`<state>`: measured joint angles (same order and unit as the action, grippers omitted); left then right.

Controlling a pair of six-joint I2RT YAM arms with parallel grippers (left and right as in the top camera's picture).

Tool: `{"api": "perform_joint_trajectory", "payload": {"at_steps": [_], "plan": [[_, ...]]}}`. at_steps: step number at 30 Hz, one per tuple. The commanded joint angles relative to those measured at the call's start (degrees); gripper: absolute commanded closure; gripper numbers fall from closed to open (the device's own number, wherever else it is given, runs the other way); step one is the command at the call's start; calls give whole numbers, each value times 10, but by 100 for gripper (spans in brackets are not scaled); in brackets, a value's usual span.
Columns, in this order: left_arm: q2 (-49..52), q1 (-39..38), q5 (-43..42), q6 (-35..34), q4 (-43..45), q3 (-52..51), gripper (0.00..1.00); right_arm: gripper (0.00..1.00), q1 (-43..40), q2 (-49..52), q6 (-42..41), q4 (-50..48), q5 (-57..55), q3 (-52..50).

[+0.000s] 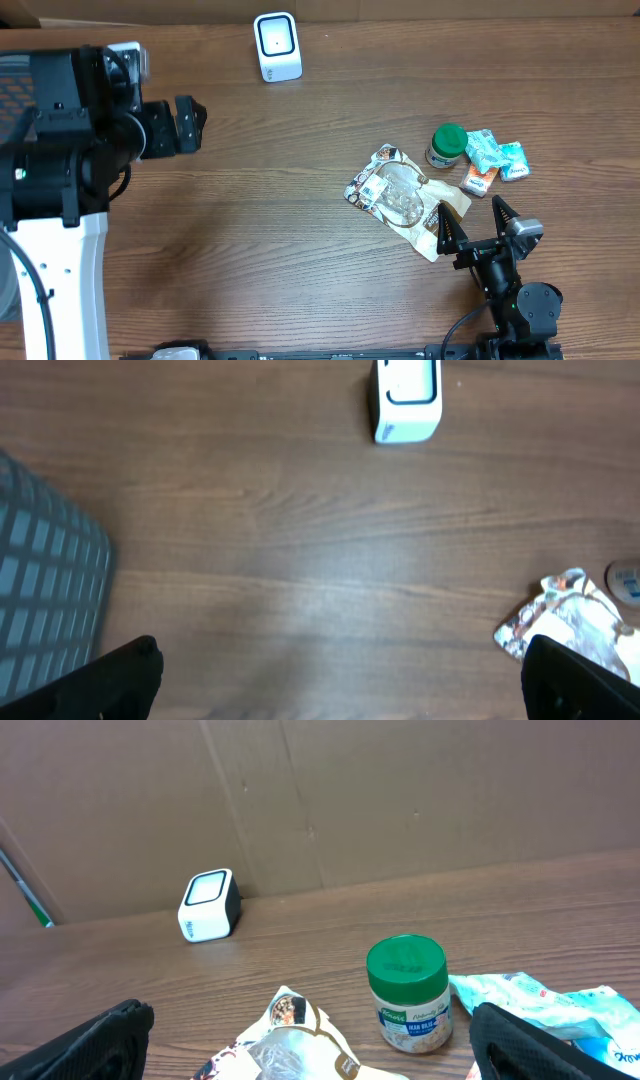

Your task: Scan the item barcode

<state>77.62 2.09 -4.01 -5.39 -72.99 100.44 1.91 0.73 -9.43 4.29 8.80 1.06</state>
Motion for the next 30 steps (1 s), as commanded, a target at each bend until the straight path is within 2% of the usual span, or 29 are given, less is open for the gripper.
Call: {"api": "perform_joint_trajectory", "payload": {"at_steps": [1, 7, 12, 15, 30], "plan": [[-28, -5, 2, 11, -14, -1, 0, 0, 0, -6, -6, -3, 3, -6], [-64, -23, 2, 14, -10, -5, 0, 0, 0, -6, -6, -3, 3, -6], [-106, -36, 0, 45, 46, -48, 0, 0, 0, -6, -6, -3, 3, -6], [-142, -37, -1, 46, 106, -112, 0, 0, 0, -6, -6, -3, 3, -6], [-378, -37, -25, 46, 499, -574, 1, 0, 0, -6, -6, -3, 3, -6]]}}
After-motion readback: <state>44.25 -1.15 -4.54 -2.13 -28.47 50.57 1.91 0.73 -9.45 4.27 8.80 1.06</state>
